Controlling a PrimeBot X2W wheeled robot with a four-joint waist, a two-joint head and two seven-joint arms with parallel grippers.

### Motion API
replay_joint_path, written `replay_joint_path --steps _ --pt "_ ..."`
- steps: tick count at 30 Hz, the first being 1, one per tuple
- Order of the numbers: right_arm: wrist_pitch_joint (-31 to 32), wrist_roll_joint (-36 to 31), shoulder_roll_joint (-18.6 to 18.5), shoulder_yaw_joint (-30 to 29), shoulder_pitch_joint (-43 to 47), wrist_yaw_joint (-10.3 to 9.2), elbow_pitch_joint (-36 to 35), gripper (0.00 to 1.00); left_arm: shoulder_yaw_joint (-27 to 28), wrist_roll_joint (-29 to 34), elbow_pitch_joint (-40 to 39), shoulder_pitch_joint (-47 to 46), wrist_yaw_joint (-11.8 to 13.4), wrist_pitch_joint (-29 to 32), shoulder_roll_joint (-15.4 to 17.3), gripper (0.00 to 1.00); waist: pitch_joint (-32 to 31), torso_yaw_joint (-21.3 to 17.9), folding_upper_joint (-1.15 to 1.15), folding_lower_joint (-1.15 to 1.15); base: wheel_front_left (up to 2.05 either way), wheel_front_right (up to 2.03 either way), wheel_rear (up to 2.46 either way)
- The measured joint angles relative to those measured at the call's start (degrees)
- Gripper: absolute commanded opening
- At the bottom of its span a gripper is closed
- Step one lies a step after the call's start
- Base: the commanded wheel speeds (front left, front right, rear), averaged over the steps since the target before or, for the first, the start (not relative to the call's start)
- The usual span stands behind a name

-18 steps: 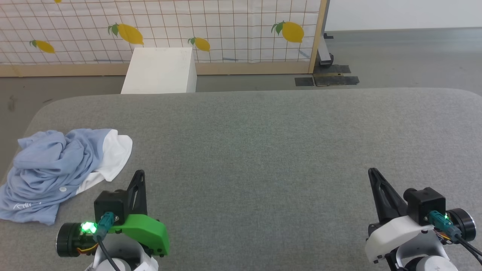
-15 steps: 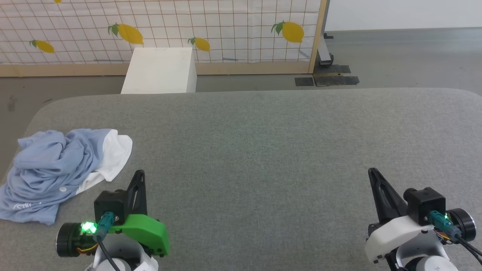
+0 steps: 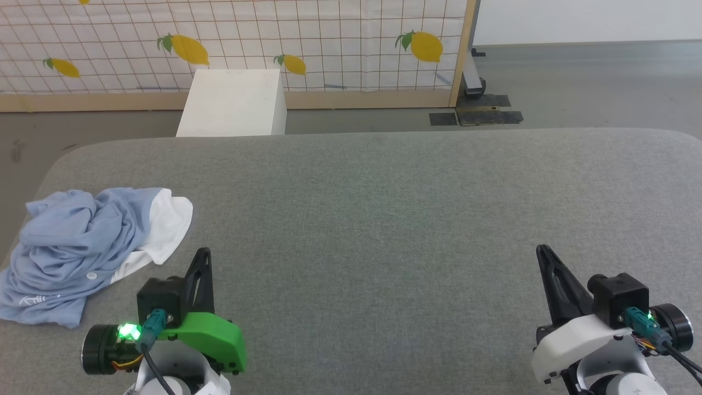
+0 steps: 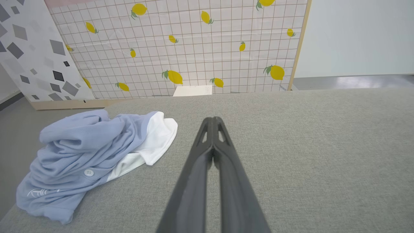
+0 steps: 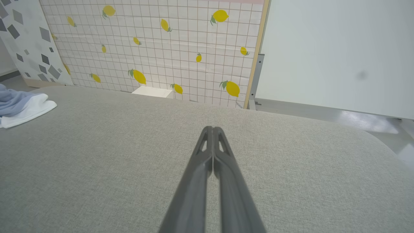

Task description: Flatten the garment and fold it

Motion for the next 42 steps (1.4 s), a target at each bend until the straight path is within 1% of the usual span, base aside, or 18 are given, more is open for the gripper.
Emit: replay_joint_path --steps 1,2,14,23,33,42 --pt "0.0 0.0 0.0 0.0 0.0 0.0 0.0 0.0 0.0 0.0 0.0 0.0 0.0 0.0 0.0 0.0 0.0 0.0 0.0 0.0 0.0 0.0 0.0" --pt "0.0 0.0 0.0 0.0 0.0 0.0 0.0 1.0 0.0 0.0 0.0 0.0 0.0 0.0 0.0 1.0 0.0 0.0 0.0 0.0 0.0 0.0 0.0" --pt "-0.3 0.0 0.0 -0.1 0.1 0.0 0.2 1.0 -0.8 -0.7 0.4 0.0 0.0 -0.3 0.0 1.0 0.0 0.1 0.0 0.0 0.0 0.0 0.0" --pt "-1.2 0.1 0.0 -0.1 0.1 0.0 0.4 1.0 -1.8 -1.3 1.3 -0.1 0.6 -1.5 0.0 1.0 0.1 1.4 0.0 0.0 0.0 0.0 0.0" --pt "-2.3 0.2 0.0 -0.2 0.1 0.0 0.7 1.0 -2.5 -2.1 2.1 -0.3 1.6 -2.6 0.1 1.0 0.2 4.4 0.0 0.0 0.0 0.0 0.0" --pt "-3.1 0.2 0.0 0.0 0.1 0.0 0.9 1.0 -2.9 -2.8 2.6 -0.3 2.5 -3.6 0.3 1.0 0.3 8.1 0.0 0.0 0.0 0.0 0.0"
